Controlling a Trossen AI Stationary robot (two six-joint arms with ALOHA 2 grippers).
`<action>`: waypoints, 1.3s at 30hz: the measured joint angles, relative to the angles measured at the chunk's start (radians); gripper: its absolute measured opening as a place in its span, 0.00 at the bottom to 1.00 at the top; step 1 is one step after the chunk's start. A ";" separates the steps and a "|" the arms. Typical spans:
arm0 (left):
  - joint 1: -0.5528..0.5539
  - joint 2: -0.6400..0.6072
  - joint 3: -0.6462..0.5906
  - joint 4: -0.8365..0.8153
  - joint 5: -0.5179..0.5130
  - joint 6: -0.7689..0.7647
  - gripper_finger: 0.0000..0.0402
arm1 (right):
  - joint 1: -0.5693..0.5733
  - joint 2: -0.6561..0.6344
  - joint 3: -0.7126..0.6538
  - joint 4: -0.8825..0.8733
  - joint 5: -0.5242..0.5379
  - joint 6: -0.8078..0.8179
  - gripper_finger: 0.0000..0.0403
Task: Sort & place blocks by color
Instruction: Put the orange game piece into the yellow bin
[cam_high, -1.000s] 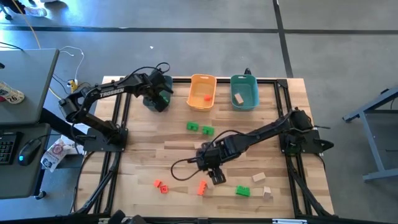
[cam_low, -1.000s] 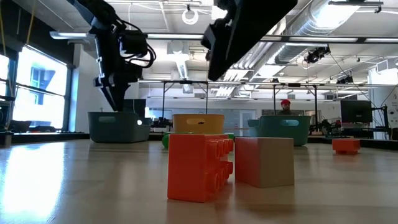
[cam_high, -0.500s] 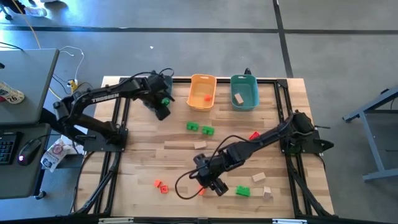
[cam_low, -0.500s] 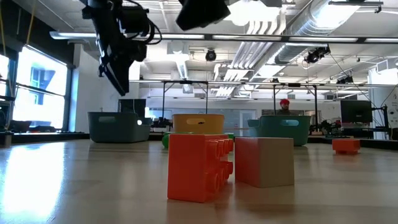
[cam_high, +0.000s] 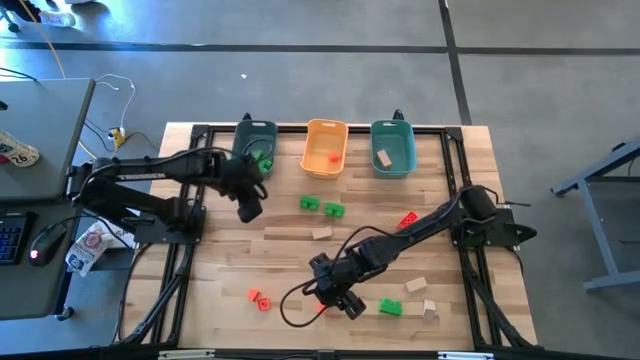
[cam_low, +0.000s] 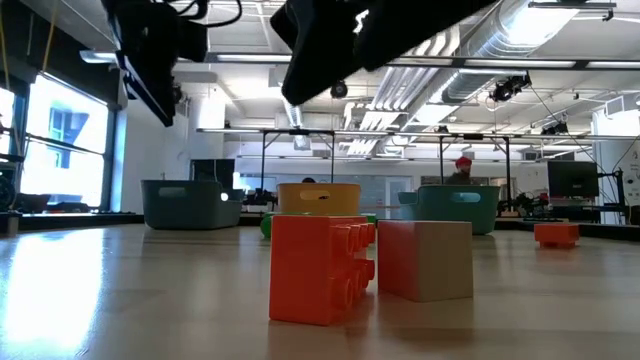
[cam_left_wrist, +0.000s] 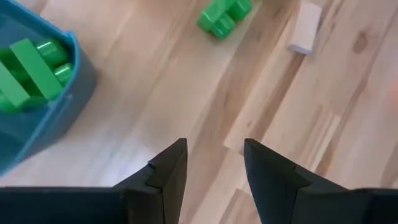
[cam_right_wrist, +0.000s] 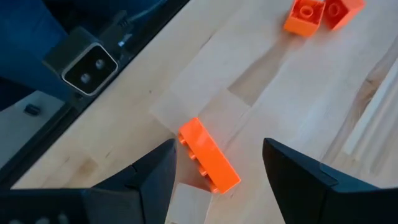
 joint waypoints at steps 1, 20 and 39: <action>-0.014 -0.010 -0.007 0.000 -0.001 -0.012 0.36 | 0.000 0.006 0.000 0.000 0.000 -0.004 0.56; -0.105 -0.046 -0.023 0.007 -0.052 -0.094 0.36 | 0.005 0.114 0.000 0.010 -0.015 -0.026 0.56; -0.105 -0.045 -0.023 0.007 -0.052 -0.091 0.36 | 0.002 0.157 0.000 0.047 0.015 -0.011 0.50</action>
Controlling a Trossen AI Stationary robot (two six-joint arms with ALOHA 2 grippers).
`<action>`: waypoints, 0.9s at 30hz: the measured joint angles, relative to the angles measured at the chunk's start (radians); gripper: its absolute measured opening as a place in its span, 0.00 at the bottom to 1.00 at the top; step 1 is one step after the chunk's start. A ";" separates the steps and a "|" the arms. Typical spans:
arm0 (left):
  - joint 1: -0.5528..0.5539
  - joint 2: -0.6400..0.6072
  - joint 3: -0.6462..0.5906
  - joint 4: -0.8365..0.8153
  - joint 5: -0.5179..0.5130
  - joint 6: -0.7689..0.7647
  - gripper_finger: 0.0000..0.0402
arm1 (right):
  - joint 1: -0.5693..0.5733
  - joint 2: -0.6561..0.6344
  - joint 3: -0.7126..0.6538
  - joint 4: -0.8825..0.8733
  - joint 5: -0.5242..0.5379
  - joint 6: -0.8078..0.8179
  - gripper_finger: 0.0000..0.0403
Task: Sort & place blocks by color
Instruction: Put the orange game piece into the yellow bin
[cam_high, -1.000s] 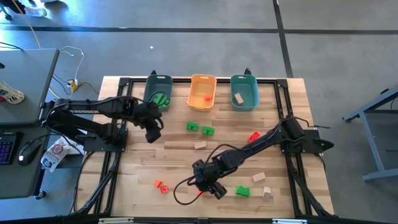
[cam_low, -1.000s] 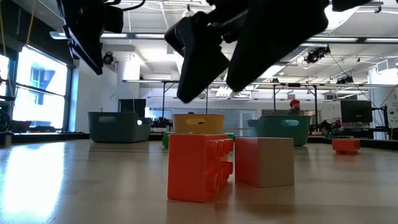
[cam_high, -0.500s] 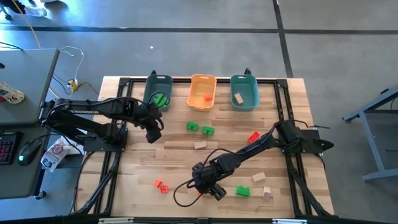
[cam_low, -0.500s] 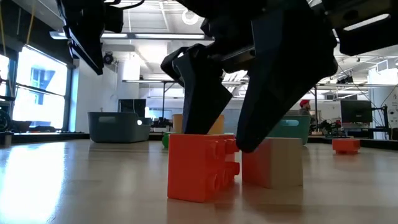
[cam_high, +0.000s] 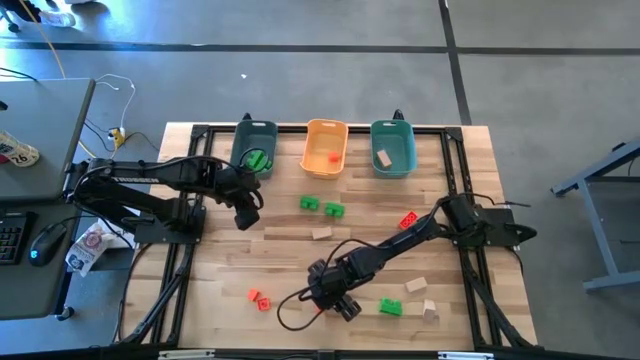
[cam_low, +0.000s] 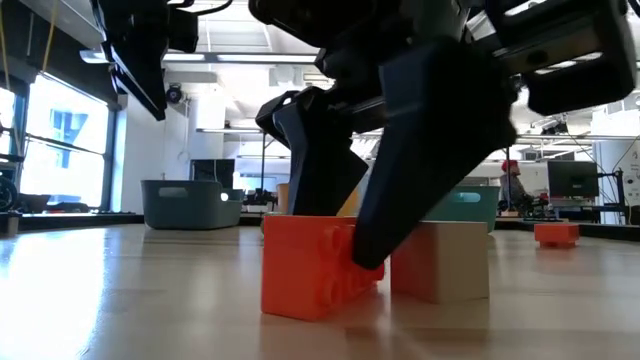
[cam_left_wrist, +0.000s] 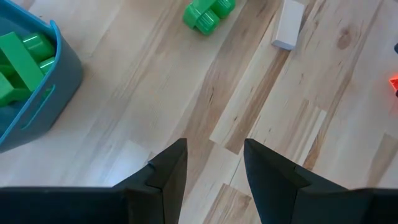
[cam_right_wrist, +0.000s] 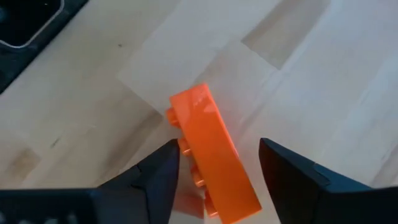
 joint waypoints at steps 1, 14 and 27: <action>0.000 0.000 0.000 0.000 0.000 0.000 0.36 | 0.000 0.000 0.000 0.000 0.004 0.000 0.48; 0.000 0.000 0.000 0.000 0.000 0.017 0.36 | -0.003 -0.001 0.001 -0.029 0.002 0.054 0.18; 0.000 0.000 0.000 0.000 0.000 0.027 0.36 | -0.050 -0.026 0.000 -0.087 0.035 0.129 0.18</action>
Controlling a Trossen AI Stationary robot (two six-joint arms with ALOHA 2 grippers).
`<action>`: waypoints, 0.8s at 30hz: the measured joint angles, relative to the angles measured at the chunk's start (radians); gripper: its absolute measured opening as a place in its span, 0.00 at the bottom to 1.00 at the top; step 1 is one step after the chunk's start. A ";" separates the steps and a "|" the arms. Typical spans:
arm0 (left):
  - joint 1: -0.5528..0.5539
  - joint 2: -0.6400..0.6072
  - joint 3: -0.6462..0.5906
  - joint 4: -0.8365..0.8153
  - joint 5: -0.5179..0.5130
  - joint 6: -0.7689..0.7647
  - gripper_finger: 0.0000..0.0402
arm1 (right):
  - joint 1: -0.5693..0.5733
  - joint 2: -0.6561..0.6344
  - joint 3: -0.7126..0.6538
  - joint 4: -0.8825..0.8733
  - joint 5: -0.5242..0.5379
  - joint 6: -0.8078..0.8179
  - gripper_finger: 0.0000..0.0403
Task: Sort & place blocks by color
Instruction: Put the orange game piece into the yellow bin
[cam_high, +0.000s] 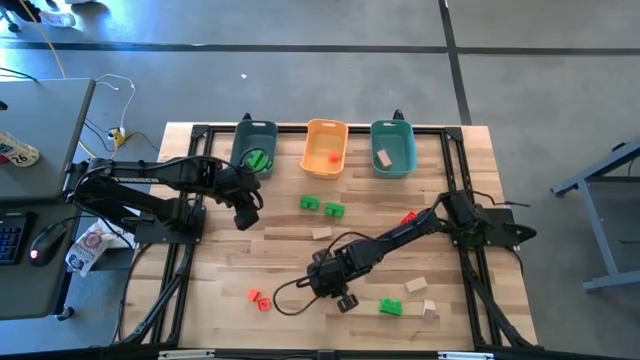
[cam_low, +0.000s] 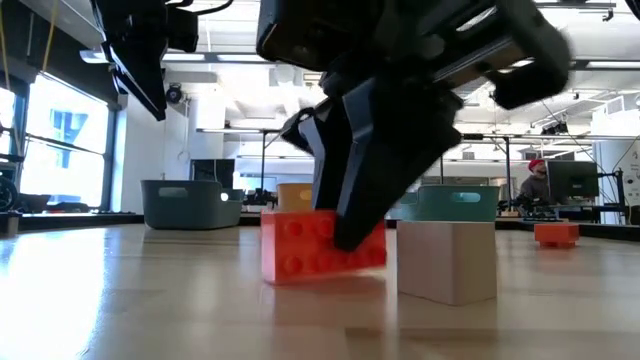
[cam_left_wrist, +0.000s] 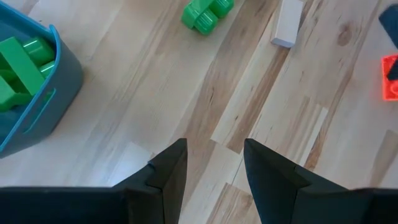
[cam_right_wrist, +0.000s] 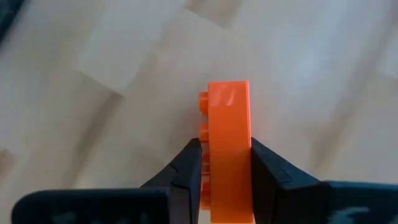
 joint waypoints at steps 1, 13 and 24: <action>0.000 0.000 0.000 0.000 0.000 0.000 0.36 | -0.002 -0.011 0.000 -0.010 0.021 0.001 0.18; 0.000 0.000 -0.001 0.000 -0.053 0.027 0.36 | -0.076 -0.145 0.000 -0.148 0.335 0.091 0.18; 0.000 0.000 -0.001 0.002 -0.113 0.051 0.36 | -0.186 -0.224 0.000 -0.333 0.600 0.185 0.18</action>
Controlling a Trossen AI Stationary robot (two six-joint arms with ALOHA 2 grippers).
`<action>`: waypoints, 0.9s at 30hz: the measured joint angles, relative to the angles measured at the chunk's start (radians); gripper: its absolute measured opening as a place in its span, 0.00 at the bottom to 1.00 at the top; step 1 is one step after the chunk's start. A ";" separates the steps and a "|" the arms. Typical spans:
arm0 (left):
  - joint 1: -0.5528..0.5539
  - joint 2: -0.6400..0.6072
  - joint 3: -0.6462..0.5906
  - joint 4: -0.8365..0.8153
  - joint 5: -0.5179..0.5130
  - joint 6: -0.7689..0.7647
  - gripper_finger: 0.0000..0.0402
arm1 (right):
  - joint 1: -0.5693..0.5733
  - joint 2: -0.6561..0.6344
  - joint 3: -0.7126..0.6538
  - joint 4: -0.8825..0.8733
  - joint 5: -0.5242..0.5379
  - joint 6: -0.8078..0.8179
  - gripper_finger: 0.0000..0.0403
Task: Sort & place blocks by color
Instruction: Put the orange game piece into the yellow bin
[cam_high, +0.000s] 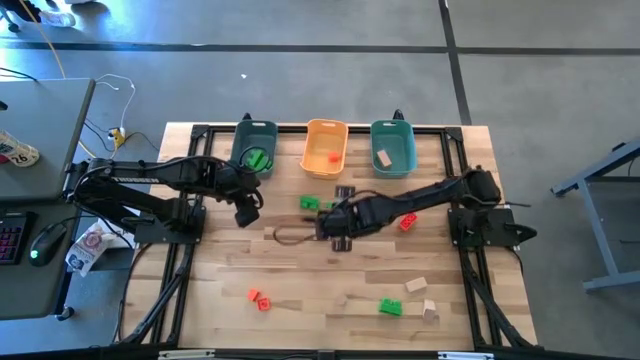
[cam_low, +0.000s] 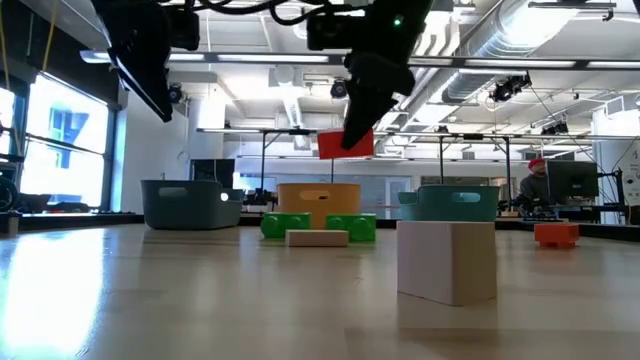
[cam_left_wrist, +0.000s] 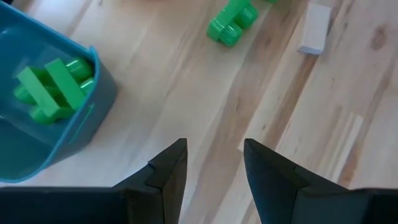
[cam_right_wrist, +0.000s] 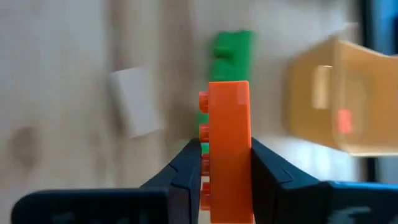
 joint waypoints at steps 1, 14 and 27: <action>0.000 0.000 0.000 0.001 -0.006 0.000 0.36 | -0.012 -0.010 0.000 -0.006 0.014 -0.001 0.18; 0.000 0.000 0.000 0.008 -0.019 0.000 0.36 | -0.240 -0.089 0.000 0.070 0.091 -0.084 0.18; -0.001 0.000 0.000 0.006 -0.021 0.000 0.36 | -0.471 -0.082 0.000 0.317 -0.020 -0.089 0.19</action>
